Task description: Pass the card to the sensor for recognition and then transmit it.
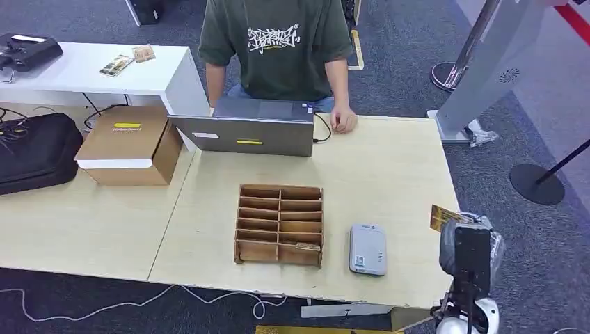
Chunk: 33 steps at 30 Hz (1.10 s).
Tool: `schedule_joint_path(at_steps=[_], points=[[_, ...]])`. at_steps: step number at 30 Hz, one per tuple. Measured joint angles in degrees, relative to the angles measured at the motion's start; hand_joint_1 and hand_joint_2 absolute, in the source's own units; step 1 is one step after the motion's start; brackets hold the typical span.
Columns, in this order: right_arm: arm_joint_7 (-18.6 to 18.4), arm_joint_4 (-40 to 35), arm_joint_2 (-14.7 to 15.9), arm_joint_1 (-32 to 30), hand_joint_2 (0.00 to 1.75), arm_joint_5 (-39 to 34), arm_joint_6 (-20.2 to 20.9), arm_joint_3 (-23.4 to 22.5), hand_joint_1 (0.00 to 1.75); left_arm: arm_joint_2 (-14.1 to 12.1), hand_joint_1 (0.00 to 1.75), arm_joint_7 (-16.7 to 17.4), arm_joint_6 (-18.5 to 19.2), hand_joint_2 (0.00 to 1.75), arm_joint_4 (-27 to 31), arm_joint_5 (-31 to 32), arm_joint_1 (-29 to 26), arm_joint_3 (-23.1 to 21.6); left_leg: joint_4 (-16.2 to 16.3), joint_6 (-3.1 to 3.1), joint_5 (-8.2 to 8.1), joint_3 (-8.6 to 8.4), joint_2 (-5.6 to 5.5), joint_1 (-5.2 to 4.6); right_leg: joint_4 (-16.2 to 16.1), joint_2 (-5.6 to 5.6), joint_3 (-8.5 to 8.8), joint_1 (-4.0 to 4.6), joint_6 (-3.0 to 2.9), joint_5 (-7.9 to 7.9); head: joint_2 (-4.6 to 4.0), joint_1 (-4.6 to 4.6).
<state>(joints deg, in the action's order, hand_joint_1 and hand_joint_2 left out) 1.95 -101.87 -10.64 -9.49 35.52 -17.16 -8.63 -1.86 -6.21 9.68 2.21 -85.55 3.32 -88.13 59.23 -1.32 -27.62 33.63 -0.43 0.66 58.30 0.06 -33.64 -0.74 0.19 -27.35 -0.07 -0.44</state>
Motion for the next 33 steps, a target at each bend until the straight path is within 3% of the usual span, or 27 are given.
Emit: schedule_joint_path(at_steps=[21, 33], points=[[-0.7, 4.1, -0.5, 1.3, 1.75, 0.1, 1.1, -0.1, 1.75, 0.0, 0.00, 0.0, 0.0, 0.00, 0.0, 0.0, 0.1, -0.1, 0.0, 0.00, 0.00, 0.01, 0.00, 0.00, 0.0, 0.00, 0.02, 0.00, 0.00, 0.00, 0.00, 0.00], [-4.5, 5.2, -2.6, 0.8, 1.75, 1.1, 2.7, 0.1, 1.75, 0.0, 0.00, 0.2, 0.0, 0.00, 0.0, -0.5, 0.1, -0.1, 0.0, 0.00, 0.00, 0.00, -0.01, 0.01, 0.0, 0.00, 0.01, 0.00, -0.01, -0.01, 0.00, 0.00]])
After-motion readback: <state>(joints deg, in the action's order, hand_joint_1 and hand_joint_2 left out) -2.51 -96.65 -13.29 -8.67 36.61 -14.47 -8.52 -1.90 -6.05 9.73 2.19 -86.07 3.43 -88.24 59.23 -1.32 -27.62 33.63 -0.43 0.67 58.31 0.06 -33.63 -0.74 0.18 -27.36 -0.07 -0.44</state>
